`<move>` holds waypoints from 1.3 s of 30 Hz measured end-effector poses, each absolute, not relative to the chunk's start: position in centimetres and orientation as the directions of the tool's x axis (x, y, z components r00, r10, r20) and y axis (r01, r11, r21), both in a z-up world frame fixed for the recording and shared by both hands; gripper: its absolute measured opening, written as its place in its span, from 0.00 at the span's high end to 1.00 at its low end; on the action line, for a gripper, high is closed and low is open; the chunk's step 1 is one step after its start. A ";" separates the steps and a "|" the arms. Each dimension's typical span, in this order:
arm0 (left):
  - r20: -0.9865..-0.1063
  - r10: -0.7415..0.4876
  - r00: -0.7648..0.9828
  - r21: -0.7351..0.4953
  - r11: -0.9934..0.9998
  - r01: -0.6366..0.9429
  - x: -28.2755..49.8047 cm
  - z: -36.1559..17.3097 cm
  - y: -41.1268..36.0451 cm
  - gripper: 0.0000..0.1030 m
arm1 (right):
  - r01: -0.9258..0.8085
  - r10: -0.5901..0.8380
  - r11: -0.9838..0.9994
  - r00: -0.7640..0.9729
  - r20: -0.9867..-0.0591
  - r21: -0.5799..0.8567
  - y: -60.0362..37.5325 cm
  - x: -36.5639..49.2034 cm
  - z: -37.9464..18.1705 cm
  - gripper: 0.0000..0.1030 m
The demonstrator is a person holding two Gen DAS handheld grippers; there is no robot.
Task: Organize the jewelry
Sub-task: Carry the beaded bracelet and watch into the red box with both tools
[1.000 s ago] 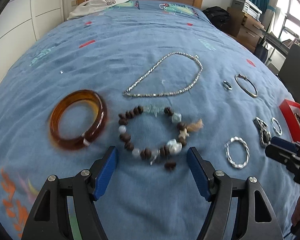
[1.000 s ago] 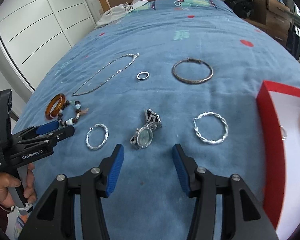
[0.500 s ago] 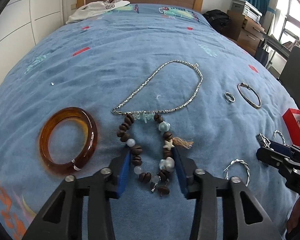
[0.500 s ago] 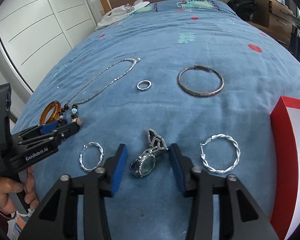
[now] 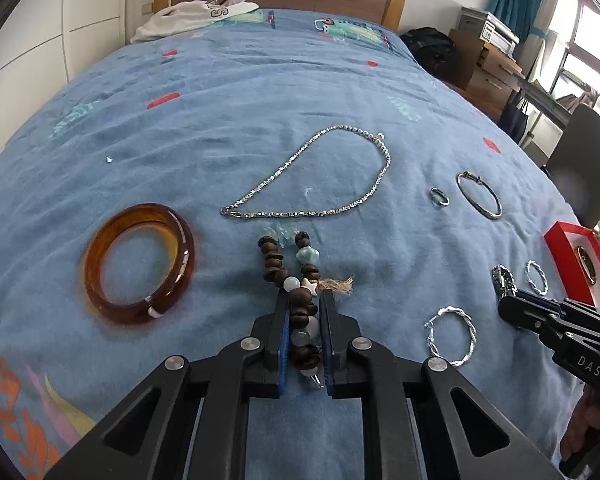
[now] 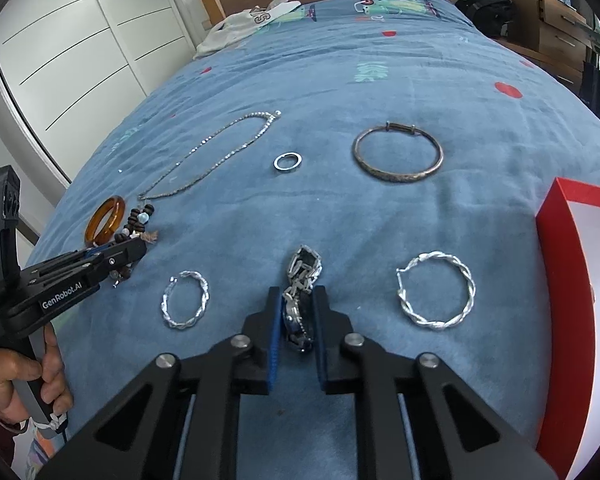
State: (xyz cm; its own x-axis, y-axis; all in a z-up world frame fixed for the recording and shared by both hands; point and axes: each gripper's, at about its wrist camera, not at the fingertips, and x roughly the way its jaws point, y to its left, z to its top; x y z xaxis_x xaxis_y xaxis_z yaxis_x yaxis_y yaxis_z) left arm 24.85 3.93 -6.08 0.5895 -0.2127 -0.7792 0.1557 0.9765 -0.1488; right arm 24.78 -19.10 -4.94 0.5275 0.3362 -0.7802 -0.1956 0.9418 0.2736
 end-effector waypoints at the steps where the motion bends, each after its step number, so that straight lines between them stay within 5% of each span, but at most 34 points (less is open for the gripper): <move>1: -0.776 -0.215 0.593 -0.151 0.976 0.157 24.6 -5.8 4.0 0.87 | -0.201 0.342 0.940 0.526 -0.779 0.278 -19.1 24.7 -4.8 0.87; 19: -0.708 -0.309 0.635 -0.171 0.948 0.270 20.0 2.9 -0.9 0.87 | -0.206 0.383 0.921 0.626 -0.680 0.330 -24.4 19.1 3.4 0.87; 39: -0.698 -0.529 0.483 -0.254 0.813 0.523 22.2 3.4 -23.0 0.87 | -0.068 0.217 0.971 0.657 -0.722 0.229 -43.4 20.0 3.8 0.87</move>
State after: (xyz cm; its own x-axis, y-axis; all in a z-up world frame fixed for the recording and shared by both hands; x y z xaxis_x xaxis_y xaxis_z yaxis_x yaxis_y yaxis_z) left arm 22.17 -22.96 3.39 0.4831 -0.5290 -0.6977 0.5235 0.8132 -0.2542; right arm 19.99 -43.41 3.83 0.6570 0.2165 -0.7221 -0.0678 0.9710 0.2295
